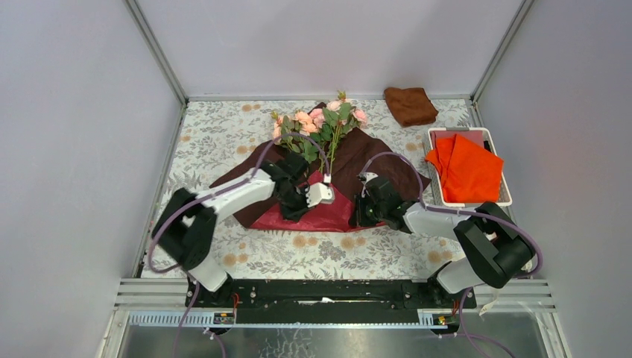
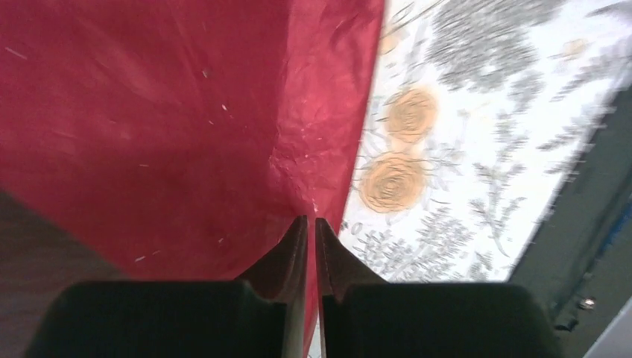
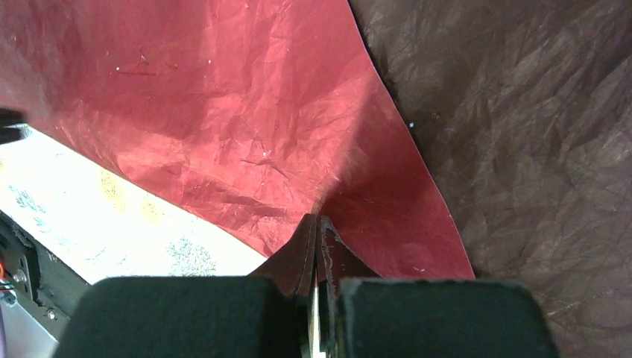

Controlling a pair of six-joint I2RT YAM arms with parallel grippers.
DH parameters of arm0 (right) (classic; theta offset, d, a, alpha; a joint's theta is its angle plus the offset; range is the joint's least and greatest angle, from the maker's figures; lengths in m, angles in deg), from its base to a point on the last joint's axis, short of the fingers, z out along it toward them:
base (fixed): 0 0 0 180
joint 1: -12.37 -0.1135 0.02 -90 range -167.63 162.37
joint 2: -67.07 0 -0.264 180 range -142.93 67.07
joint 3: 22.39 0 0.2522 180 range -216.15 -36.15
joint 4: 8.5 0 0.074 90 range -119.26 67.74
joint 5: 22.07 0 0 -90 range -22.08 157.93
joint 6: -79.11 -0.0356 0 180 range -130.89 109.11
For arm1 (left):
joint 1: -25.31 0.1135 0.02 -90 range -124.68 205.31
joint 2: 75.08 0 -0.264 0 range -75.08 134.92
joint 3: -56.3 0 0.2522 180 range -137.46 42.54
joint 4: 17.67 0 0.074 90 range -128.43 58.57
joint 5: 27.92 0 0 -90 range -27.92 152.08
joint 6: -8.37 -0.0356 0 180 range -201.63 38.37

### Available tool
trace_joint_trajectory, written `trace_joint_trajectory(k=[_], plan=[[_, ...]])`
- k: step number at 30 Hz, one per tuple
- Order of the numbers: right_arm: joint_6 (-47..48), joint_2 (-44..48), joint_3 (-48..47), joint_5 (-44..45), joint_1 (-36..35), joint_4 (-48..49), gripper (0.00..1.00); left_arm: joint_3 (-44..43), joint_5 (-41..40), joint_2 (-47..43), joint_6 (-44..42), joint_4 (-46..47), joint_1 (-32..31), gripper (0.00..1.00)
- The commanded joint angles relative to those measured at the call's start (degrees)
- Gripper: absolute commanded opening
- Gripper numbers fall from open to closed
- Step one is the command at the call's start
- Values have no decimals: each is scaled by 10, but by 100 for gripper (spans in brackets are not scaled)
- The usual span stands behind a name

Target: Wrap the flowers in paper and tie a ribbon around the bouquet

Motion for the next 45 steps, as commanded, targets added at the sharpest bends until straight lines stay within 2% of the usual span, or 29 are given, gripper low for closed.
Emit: trace_joint_trajectory(k=[1, 3, 5, 7, 11, 13, 16, 18, 21, 24, 25, 26, 27, 30, 31, 33, 34, 40, 42, 45], plan=[[0, 19, 19, -2, 13, -58, 0, 37, -58, 76, 24, 50, 1, 12], [-17, 39, 44, -26, 43, -62, 0, 66, -70, 85, 10, 55, 0, 12], [-47, 68, 89, -94, 107, -40, 0, 91, -67, 89, 2, 56, 0, 12], [-71, 117, 133, -122, 177, -33, 0, 110, -61, 90, -1, 59, 0, 12], [-71, 250, 163, -65, 250, -123, 0, 122, -44, 89, 6, 61, 0, 12], [-96, 311, 169, -48, 268, -135, 0, 123, -40, 86, 7, 64, 0, 12], [-97, 364, 122, 5, 271, -197, 0, 124, -37, 83, 9, 68, 0, 12], [-82, 364, 70, 15, 269, -243, 2, 124, -28, 82, 12, 70, 0, 12], [-69, 309, -7, 22, 230, -323, 16, 126, -17, 75, 14, 73, 0, 12], [-111, 273, -45, 50, 129, -362, 41, 127, -10, 70, 17, 79, 0, 12], [-147, 274, -40, 47, 100, -352, 48, 127, -9, 70, 17, 79, 0, 12], [-187, 279, -27, 39, 74, -328, 50, 127, -8, 71, 18, 80, 0, 12], [-240, 286, -8, 35, 52, -292, 52, 126, -7, 72, 18, 81, 0, 12], [-376, 296, 59, 61, -1, -178, 68, 122, -7, 79, 28, 82, 0, 12], [-408, 292, 74, 80, -8, -161, 74, 121, -4, 80, 30, 83, 0, 12], [-462, 282, 98, 114, -10, -123, 96, 121, 3, 80, 30, 83, -1, 13], [-472, 274, 103, 136, -10, -104, 99, 120, 5, 81, 30, 84, -1, 13], [-460, 175, 70, 191, -11, -93, 99, 124, 5, 75, 30, 83, -1, 13], [-470, 166, 83, 205, -10, -91, 96, 126, 4, 71, 28, 83, -2, 13], [-463, 175, 111, 216, -11, -59, 84, 128, 0, 64, 27, 83, -2, 13]])
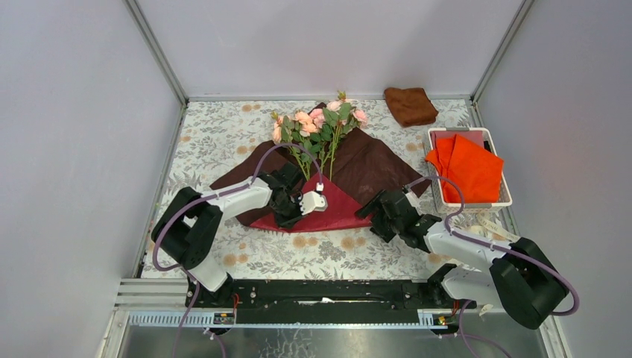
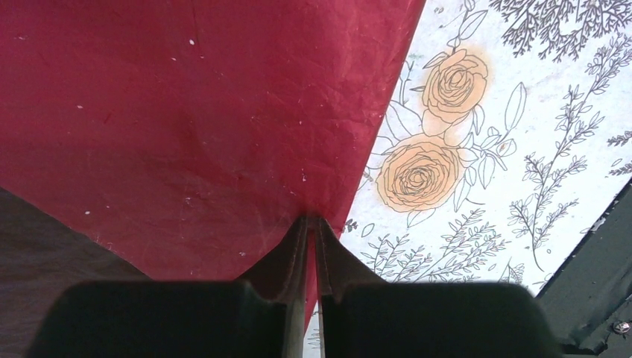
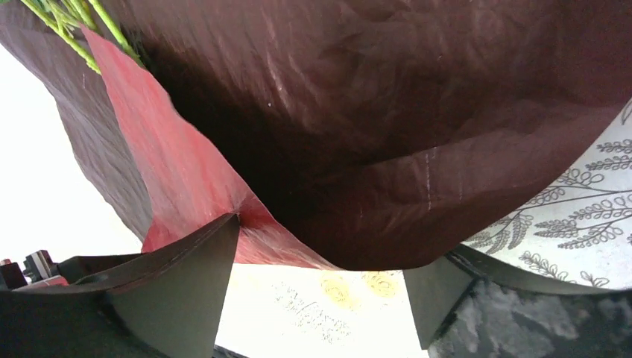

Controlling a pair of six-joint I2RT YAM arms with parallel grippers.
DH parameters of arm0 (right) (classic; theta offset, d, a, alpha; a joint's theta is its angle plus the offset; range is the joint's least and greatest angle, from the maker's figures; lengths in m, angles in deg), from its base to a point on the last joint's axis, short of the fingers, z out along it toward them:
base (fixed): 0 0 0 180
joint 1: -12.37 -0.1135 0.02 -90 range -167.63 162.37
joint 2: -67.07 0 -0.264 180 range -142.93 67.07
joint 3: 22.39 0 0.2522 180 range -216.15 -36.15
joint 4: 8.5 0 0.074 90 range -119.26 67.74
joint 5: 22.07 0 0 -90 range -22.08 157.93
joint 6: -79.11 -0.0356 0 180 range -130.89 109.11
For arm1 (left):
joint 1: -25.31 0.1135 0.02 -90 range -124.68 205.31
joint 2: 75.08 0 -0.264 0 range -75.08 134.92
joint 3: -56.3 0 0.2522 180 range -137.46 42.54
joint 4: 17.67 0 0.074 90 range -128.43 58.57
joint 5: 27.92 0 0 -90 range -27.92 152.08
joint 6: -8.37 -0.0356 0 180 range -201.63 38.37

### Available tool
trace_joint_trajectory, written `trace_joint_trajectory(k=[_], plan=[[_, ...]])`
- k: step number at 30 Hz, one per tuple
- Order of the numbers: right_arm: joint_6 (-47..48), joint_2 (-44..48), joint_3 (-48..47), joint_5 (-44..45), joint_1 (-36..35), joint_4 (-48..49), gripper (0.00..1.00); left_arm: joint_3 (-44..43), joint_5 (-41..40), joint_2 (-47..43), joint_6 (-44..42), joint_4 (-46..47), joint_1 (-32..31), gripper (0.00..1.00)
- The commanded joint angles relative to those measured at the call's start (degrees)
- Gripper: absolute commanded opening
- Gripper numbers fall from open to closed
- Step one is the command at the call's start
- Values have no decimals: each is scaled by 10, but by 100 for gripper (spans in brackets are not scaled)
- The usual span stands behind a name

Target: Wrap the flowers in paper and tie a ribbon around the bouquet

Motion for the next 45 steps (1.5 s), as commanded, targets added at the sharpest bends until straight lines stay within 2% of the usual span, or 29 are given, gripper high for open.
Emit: trace_joint_trajectory(k=[1, 4, 5, 6, 7, 8, 12, 15, 17, 20, 23, 28, 34, 36, 38, 39, 42, 45], plan=[[4, 3, 30, 60, -2, 39, 78, 35, 24, 18, 6, -3, -5, 13], [58, 5, 20, 76, -3, 29, 58, 26, 19, 12, 11, -9, -5, 13], [69, 4, 17, 77, -3, 26, 42, 18, 17, 10, 18, -13, -5, 13], [76, 0, 15, 76, -2, 27, 20, 8, 16, 8, 26, -20, -6, 13], [80, -4, 10, 71, -3, 21, 10, -5, 15, 6, 32, -29, -6, 13], [90, -9, 4, 66, -3, 14, 6, -21, 14, 5, 39, -39, -9, 14], [130, -9, -20, 66, -2, -16, 4, -101, 18, 5, 61, -79, -33, 21], [159, 2, -34, 80, -3, -30, 4, -163, 64, 23, 80, -84, -55, 32], [178, 7, -41, 83, -3, -35, 4, -189, 96, 50, 100, -59, -56, 33], [193, 10, -48, 83, -3, -39, 8, -225, 88, 123, 138, -23, -56, 30], [193, 13, -39, 71, -3, -26, 16, -258, 92, 189, 165, -15, -56, 28], [160, 1, -9, 33, -4, 6, 43, -241, 111, 218, 179, 13, -55, 27], [118, -30, 3, 8, -22, 55, 55, -219, 107, 214, 170, 16, -56, 28], [116, -44, 0, 13, -28, 61, 56, -219, 110, 217, 169, 16, -56, 28], [119, -57, -3, 14, -28, 71, 54, -219, 113, 217, 169, 17, -56, 28], [123, -63, -5, 17, -29, 74, 48, -219, 114, 217, 169, 17, -56, 28], [152, -63, -16, 41, -29, 66, 15, -222, 116, 211, 166, 11, -55, 28], [206, -49, -38, 98, -39, 28, 1, -236, 121, 182, 157, -16, -48, 32]])
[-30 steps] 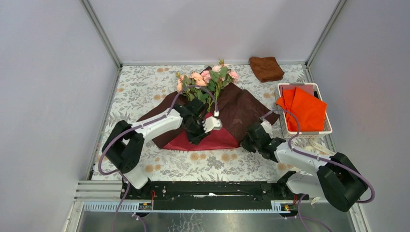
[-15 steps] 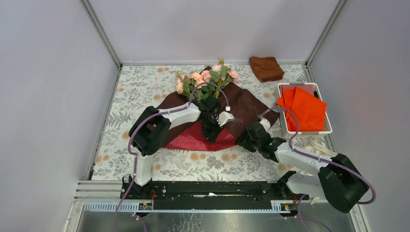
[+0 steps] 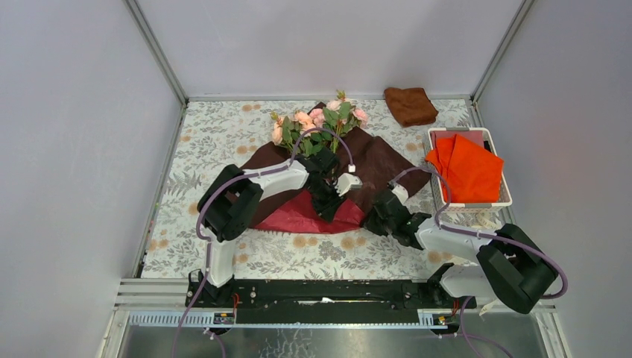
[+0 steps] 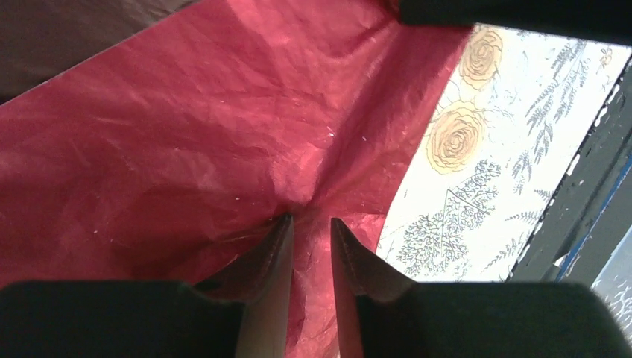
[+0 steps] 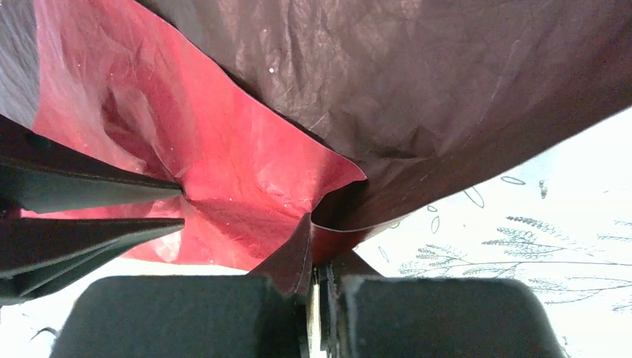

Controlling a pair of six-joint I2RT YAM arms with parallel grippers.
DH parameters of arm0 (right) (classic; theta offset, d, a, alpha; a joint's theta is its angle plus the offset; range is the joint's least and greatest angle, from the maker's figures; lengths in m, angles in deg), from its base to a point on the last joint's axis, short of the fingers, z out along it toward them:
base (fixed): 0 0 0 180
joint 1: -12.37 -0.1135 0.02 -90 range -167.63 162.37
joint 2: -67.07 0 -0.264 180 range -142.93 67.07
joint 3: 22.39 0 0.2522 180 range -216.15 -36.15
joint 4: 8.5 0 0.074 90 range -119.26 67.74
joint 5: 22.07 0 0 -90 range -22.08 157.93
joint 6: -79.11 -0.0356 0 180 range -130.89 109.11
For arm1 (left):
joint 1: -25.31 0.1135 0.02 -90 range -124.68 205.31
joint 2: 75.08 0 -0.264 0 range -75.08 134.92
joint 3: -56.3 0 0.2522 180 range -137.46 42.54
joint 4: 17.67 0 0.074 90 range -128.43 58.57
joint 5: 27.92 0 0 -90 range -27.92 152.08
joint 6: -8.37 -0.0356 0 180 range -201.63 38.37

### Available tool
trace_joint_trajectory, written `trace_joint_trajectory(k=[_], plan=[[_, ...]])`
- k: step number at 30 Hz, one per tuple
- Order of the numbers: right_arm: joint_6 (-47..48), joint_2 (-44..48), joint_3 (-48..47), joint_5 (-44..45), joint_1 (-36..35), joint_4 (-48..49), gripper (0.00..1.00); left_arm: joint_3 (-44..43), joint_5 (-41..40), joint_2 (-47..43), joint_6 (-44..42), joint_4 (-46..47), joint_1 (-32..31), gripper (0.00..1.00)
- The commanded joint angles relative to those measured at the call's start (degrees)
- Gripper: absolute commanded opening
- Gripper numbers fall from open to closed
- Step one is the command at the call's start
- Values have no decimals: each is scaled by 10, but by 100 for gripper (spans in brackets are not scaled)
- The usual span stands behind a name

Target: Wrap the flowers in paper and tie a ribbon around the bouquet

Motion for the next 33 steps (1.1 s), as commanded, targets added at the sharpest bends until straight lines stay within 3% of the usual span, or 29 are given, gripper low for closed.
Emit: trace_joint_trajectory(k=[1, 6, 14, 18, 21, 25, 33], plan=[[88, 16, -49, 92, -16, -45, 0, -3, 14, -32, -14, -30, 10, 34], [178, -8, -118, 121, -28, -121, 0, 8, 46, -93, -24, -47, 55, 42], [202, -14, -147, 173, -66, -160, 0, 73, 16, -104, -40, -21, 77, 45], [217, -20, -163, 187, -71, -175, 0, 44, 14, -83, -26, -25, 108, 46], [211, -13, -153, 181, -71, -162, 0, 20, 55, -108, -35, -45, 143, 53], [207, -14, -147, 180, -71, -157, 0, 26, 67, -133, -40, -41, 187, 71], [215, -13, -151, 183, -71, -150, 0, 16, 101, -49, -43, -73, 195, 77]])
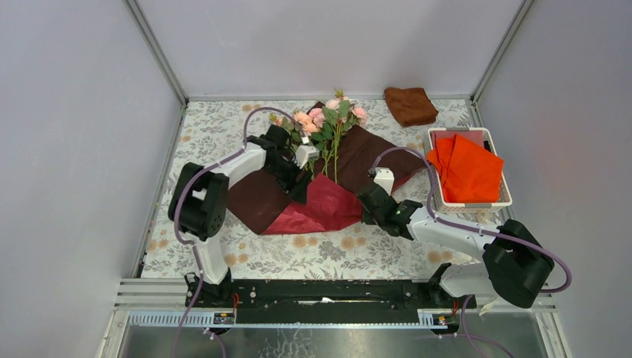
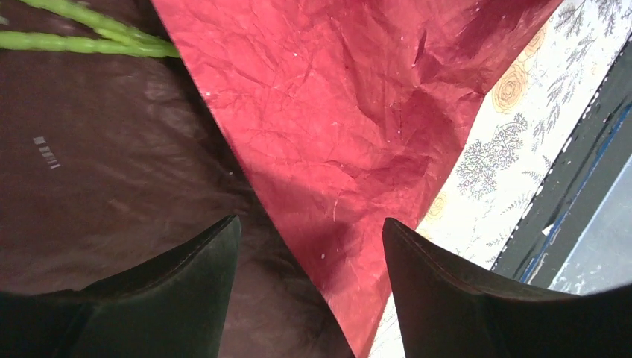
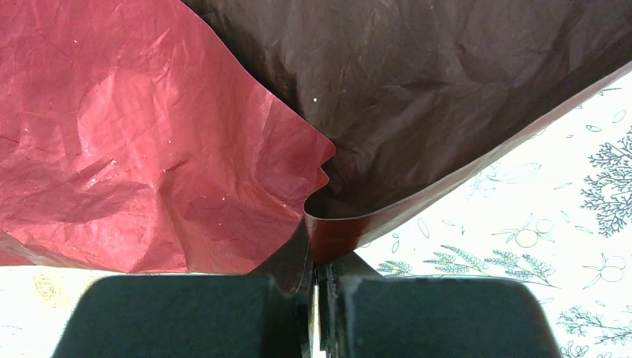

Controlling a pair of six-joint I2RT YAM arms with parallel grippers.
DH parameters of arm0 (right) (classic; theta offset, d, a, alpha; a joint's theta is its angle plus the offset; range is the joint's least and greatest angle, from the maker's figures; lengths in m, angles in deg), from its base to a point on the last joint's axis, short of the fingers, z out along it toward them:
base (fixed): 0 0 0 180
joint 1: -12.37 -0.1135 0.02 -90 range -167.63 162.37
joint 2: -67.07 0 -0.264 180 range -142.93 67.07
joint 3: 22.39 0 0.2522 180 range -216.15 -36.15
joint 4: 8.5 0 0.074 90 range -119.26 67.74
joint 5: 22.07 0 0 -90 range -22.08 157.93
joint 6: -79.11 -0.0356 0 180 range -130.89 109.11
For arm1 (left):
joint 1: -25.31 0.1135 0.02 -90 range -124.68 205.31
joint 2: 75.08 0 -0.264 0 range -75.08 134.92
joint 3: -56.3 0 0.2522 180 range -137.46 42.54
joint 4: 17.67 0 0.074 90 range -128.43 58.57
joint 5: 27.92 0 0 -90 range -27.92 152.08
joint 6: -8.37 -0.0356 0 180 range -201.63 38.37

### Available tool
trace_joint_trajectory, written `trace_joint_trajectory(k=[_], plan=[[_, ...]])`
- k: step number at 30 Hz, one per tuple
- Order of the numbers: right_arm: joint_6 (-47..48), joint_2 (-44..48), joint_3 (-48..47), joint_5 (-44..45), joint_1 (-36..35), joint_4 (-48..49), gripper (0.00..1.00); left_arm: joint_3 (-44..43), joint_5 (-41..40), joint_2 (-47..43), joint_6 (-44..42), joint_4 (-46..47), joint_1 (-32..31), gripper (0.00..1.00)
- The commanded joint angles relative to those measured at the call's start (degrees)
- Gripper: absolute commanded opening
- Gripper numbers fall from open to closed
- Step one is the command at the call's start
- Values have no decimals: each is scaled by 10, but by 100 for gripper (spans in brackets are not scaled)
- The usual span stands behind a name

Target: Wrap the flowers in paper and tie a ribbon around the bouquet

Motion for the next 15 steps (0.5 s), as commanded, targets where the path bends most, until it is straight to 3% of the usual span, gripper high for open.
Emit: trace_joint_trajectory(k=[1, 5, 7, 14, 15], plan=[[15, 3, -16, 30, -4, 7, 0, -18, 46, 52, -7, -27, -3, 77], [27, 6, -21, 36, -4, -1, 0, -29, 46, 82, -3, -34, -8, 76], [37, 5, -27, 42, -6, -4, 0, -31, 45, 92, 1, -33, -8, 71], [108, -22, -80, 81, -31, -35, 0, -42, 80, 112, 9, -39, -8, 5], [121, -28, -90, 86, -36, -40, 0, -45, 86, 114, 8, -43, -9, 0]])
